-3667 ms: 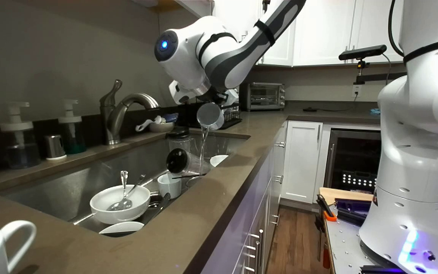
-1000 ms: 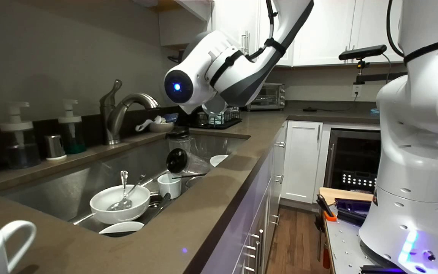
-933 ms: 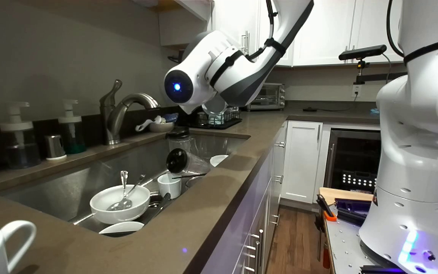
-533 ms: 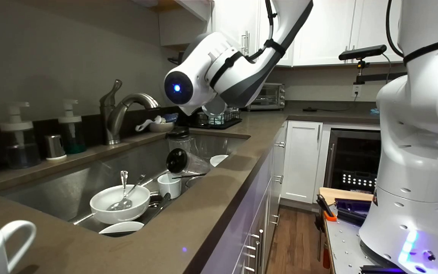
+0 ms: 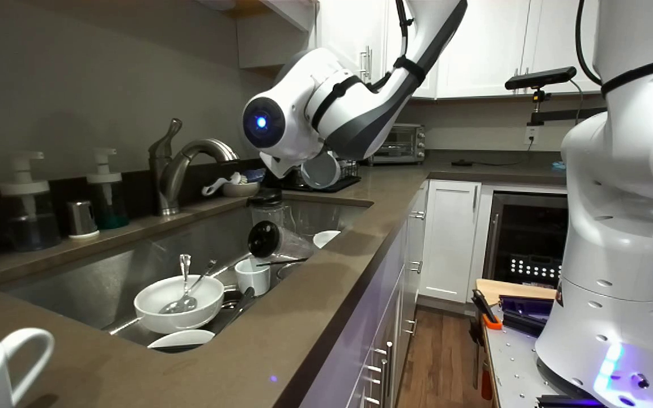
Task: Pick up the white mug on the right side of the counter, pour the liquid out of the mug and into the sink, place the mug down on the right side of the counter
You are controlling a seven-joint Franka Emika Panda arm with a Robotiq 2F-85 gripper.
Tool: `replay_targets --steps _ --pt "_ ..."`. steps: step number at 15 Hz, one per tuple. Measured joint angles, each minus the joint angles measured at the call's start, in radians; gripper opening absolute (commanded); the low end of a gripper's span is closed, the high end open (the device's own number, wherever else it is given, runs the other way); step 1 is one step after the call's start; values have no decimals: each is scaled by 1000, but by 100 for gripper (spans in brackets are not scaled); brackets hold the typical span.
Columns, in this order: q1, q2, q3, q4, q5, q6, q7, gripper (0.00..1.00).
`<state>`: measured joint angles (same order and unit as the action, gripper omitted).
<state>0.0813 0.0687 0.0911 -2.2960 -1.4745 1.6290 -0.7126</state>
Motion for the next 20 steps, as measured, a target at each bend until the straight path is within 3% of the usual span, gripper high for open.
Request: replay_targets --steps 5,11,15,20 --pt "-25 -65 -44 0 145 137 0 4" --pt "-105 -153 -165 -1 292 347 -2 4" --pt "-153 -164 -243 -1 384 477 -8 4" --pt "-187 -164 -292 0 456 567 -10 4"
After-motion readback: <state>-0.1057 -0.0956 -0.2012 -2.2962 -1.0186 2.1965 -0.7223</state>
